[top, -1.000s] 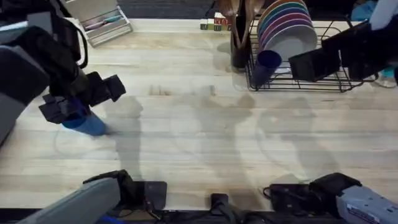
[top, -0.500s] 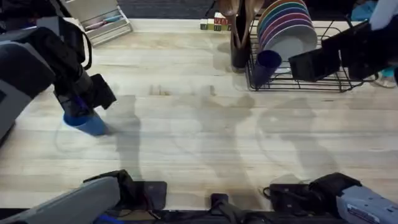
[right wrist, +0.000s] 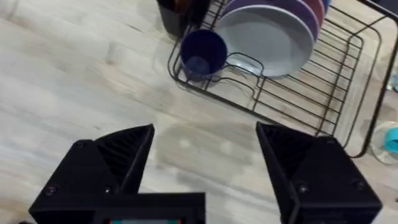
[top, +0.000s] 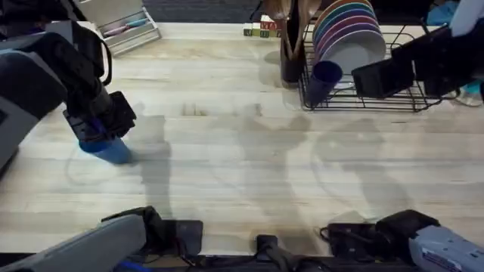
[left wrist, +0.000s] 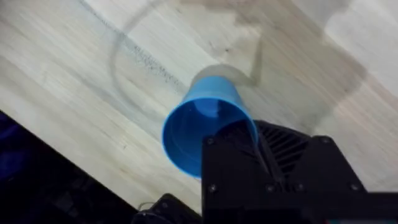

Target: Pick up the cup on the table and put them onto the rack.

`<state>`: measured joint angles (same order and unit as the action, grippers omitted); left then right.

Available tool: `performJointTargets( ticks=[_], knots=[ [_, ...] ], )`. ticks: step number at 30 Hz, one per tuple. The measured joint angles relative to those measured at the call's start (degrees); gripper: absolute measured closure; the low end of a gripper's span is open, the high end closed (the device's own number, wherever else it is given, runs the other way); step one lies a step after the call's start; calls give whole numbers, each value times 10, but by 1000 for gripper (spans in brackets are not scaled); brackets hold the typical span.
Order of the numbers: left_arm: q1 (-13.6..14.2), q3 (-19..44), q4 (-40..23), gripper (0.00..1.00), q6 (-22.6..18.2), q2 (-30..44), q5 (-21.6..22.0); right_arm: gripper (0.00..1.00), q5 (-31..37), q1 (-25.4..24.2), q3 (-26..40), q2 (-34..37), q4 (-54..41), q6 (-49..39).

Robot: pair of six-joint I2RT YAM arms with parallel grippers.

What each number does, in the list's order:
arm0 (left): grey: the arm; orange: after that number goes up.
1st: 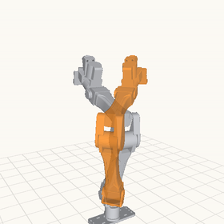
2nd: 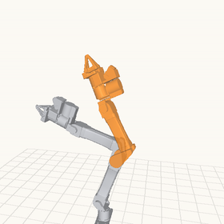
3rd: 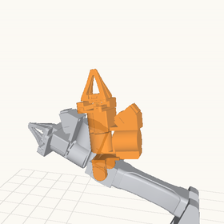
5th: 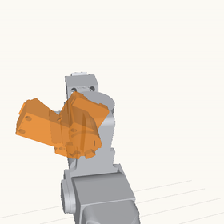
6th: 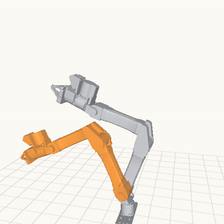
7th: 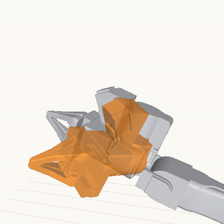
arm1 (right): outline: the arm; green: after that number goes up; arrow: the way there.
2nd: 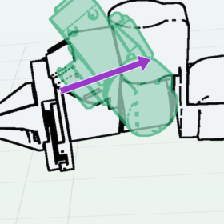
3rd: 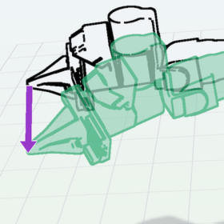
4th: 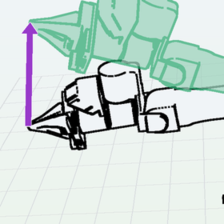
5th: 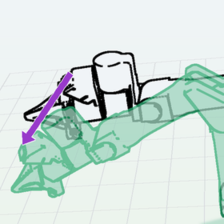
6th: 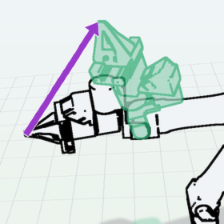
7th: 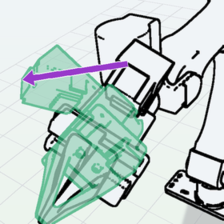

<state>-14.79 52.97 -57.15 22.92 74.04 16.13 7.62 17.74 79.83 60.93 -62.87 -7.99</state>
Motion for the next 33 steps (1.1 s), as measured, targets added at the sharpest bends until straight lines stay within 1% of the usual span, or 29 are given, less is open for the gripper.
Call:
performJointTargets(
  ticks=[4, 7, 10, 13, 15, 18, 21, 23, 27, 33],
  knots=[
    [4, 12, -15, 957, -2, -2, 2, 8, 20, 0, 0, 0, 0, 0],
    [26, 40, -19, 958, -12, -10, 2, 8, 28, 0, 0, 0, 0, -2],
    [60, 73, -19, 959, -23, -23, -5, 8, 32, 0, 0, 0, 0, -2],
    [94, 105, -20, 959, -28, -33, -28, 8, 34, 0, 0, 0, 0, -2],
    [113, 123, -19, 959, -30, -35, -50, 8, 35, 0, 0, 0, -1, -1],
    [141, 143, -7, 959, -31, -36, -94, 8, 36, 0, 0, 0, -6, 7],
    [168, 150, 17, 959, -41, -36, -131, 8, 36, 0, 0, -4, -10, 18],
    [189, 152, 30, 960, -51, -36, -147, 8, 36, 0, 0, -12, -11, 24],
    [239, 152, 62, 960, -71, -36, -165, 8, 36, 0, 0, -41, -12, 38],
    [311, 152, 127, 960, -85, -36, -173, 8, 36, 0, 0, -84, -36, 52]
  ],
)
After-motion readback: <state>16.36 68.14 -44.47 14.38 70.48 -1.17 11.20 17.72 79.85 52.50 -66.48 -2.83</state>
